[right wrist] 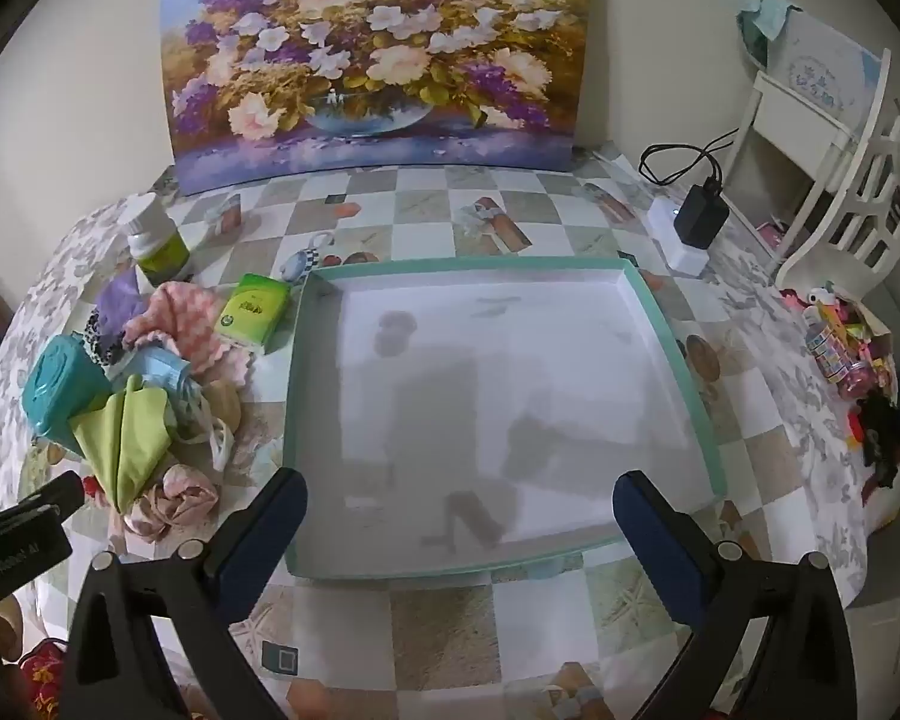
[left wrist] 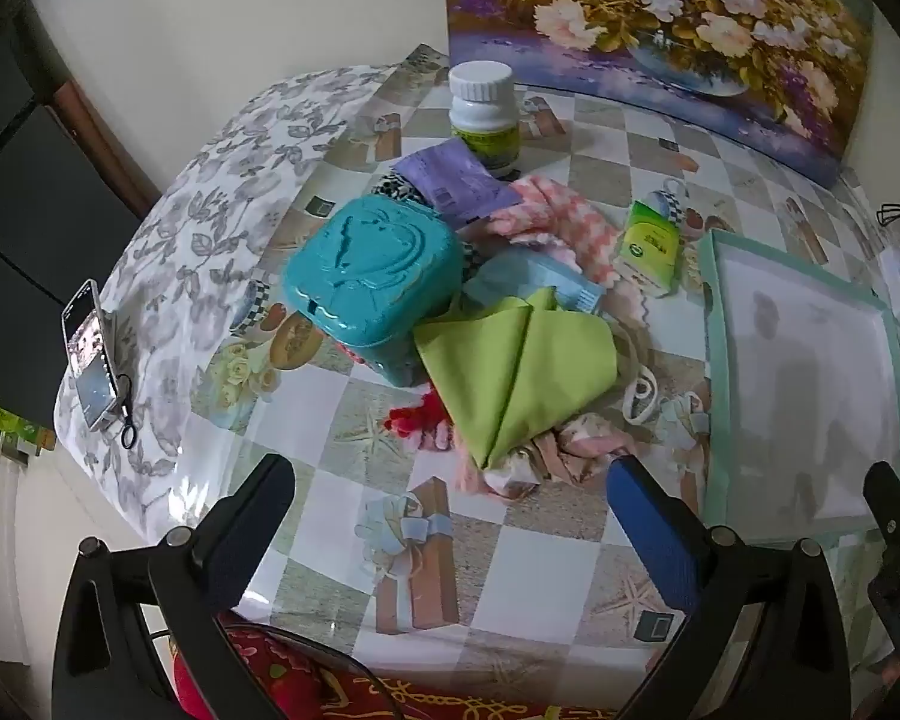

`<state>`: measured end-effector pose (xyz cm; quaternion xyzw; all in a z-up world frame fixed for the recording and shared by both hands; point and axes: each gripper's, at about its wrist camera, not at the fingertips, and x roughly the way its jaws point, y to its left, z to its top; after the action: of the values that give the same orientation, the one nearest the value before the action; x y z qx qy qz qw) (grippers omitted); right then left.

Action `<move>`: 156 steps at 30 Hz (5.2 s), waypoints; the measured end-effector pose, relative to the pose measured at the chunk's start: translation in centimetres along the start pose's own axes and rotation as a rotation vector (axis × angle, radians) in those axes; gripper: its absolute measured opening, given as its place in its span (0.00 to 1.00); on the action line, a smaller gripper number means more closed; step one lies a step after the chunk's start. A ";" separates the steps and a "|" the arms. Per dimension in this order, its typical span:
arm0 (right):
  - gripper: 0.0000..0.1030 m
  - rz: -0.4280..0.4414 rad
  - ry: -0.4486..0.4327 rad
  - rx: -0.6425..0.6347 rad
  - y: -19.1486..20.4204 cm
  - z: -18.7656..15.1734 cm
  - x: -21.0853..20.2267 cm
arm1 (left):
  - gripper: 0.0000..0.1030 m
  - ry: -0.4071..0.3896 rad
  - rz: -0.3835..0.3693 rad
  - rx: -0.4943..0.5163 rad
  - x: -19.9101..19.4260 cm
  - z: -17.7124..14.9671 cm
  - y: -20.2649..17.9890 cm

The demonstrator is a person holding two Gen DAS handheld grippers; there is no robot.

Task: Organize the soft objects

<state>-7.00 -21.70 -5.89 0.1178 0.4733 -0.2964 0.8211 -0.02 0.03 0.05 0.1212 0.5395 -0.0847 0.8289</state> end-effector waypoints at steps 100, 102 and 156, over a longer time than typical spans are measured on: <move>1.00 0.119 0.076 -0.090 3.9 -0.1 2.2 | 1.00 0.076 -0.026 -0.292 2.4 1.2 6.4; 1.00 0.152 0.085 -0.109 5.3 0.0 2.4 | 1.00 0.075 -0.049 -0.320 2.7 1.3 6.9; 0.42 0.363 0.333 -0.388 19.8 -3.5 10.4 | 1.00 0.252 -0.104 -0.315 12.5 1.7 7.5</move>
<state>6.27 -8.18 -18.24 0.0883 0.6202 -0.0258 0.7790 8.58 6.53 -9.92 -0.0283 0.6509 -0.0260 0.7582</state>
